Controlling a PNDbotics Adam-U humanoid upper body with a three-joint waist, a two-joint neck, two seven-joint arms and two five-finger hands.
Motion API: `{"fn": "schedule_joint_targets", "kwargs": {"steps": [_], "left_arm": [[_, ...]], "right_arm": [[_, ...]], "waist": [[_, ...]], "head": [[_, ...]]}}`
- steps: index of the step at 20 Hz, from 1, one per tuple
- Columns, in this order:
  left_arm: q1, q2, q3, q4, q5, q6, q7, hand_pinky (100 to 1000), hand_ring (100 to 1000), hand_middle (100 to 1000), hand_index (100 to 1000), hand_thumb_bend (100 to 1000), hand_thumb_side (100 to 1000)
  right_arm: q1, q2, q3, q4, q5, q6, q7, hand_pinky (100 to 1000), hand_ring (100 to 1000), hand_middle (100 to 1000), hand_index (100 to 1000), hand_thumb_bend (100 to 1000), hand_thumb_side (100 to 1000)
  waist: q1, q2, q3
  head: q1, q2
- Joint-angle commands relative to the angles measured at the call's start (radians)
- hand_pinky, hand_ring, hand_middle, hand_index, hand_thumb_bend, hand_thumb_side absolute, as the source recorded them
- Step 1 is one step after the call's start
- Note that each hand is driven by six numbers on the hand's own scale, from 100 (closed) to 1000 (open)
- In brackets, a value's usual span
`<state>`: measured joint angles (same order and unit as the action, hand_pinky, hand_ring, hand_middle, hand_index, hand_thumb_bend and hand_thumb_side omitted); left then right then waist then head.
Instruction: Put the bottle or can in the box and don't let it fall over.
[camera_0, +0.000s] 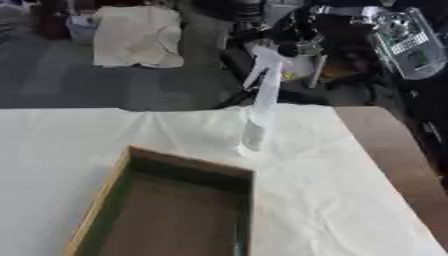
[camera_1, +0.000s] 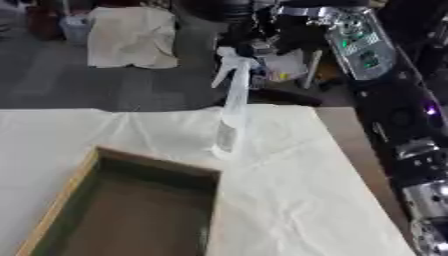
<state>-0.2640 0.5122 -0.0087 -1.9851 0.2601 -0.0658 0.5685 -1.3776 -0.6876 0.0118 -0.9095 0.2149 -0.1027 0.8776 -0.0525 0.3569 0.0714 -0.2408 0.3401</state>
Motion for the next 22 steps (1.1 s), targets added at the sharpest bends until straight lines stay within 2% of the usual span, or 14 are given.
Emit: {"fn": "schedule_joint_targets", "kwargs": {"steps": [1,17,22], "left_arm": [[-0.009,0.019,0.003,-0.015,0.000,0.002,0.001,687,825,851,786,290,852],[-0.011,0.016,0.002,-0.015,-0.004,0.004,0.001,687,825,851,784,282,859],[-0.012,0.015,0.001,-0.015,-0.006,0.006,0.000,687,826,852,784,280,861]], "right_arm": [[-0.022,-0.016,-0.006,0.002,0.032,-0.007,-0.017,807,904,862,822,443,436],[-0.014,-0.019,-0.005,0.008,0.035,-0.023,-0.021,804,905,860,819,441,441],[-0.006,-0.029,-0.005,-0.009,0.003,-0.019,-0.035,780,842,811,790,428,429]], "waist": [[0.003,-0.015,0.003],[0.006,0.004,0.003],[0.005,0.005,0.002]], "head": [[-0.004,0.000],[-0.007,-0.003],[-0.006,0.001]]}}
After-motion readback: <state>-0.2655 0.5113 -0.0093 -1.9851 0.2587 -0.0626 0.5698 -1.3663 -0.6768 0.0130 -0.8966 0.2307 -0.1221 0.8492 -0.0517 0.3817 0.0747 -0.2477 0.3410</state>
